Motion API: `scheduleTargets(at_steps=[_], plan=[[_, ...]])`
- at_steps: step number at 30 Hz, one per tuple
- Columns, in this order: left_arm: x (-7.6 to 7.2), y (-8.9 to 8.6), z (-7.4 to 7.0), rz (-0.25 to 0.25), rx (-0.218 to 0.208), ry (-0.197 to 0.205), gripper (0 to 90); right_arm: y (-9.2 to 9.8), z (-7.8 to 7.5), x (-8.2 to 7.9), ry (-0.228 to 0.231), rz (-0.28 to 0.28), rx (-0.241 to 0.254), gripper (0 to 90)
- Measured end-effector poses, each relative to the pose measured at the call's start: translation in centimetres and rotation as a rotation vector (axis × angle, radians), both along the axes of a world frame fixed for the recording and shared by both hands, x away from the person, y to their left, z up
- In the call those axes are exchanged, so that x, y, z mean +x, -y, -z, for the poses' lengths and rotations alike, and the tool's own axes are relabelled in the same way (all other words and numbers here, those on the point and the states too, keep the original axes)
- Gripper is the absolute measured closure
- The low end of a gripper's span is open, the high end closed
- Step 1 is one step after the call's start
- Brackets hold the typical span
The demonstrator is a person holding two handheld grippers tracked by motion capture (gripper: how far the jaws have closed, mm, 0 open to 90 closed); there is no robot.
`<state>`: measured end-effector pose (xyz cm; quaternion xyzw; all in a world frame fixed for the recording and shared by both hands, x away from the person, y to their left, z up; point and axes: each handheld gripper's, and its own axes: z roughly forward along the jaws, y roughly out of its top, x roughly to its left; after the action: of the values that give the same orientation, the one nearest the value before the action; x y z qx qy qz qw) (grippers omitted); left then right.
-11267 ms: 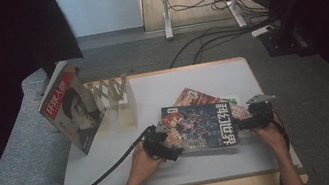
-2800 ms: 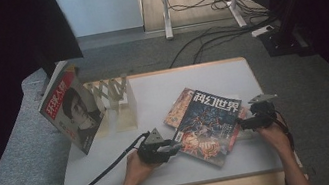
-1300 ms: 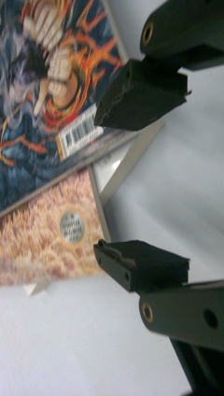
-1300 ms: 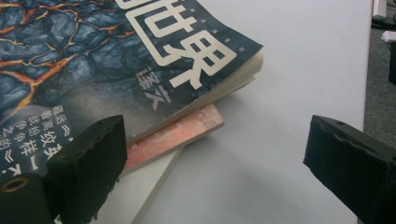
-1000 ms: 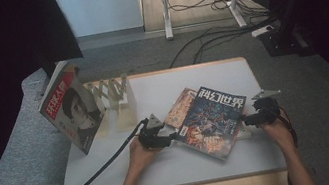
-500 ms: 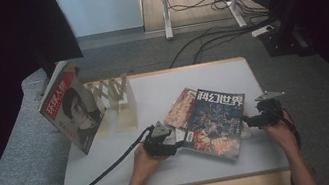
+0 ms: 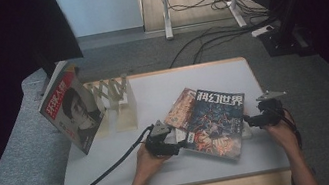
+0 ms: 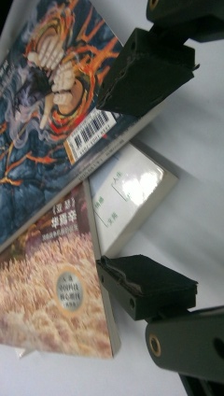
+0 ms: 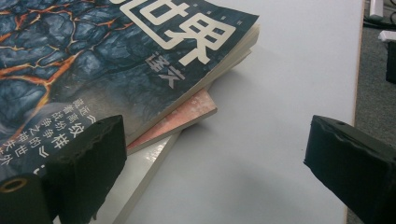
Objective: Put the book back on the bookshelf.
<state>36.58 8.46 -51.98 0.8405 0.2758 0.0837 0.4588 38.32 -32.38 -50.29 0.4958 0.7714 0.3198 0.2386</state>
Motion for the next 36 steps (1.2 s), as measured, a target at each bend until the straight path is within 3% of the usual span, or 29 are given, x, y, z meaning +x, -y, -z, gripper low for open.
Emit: scheduleTargets(at_steps=[8,17,25,36], plan=[[-0.3,1.3,-0.4,0.009,0.096,0.035,19.4,-0.1,0.1,0.0,-0.004,-0.001,-0.001,5.0],[-0.4,1.4,-0.1,-0.010,0.107,0.009,19.6,-0.2,0.0,0.2,-0.012,-0.010,0.007,3.3],[-0.7,1.1,-0.1,-0.004,0.114,-0.005,19.7,-0.3,-0.1,0.7,-0.018,-0.012,0.052,1.5],[-0.9,1.1,-0.1,-0.002,0.117,-0.010,22.6,-1.2,0.0,2.1,-0.041,-0.039,0.072,0.4]])
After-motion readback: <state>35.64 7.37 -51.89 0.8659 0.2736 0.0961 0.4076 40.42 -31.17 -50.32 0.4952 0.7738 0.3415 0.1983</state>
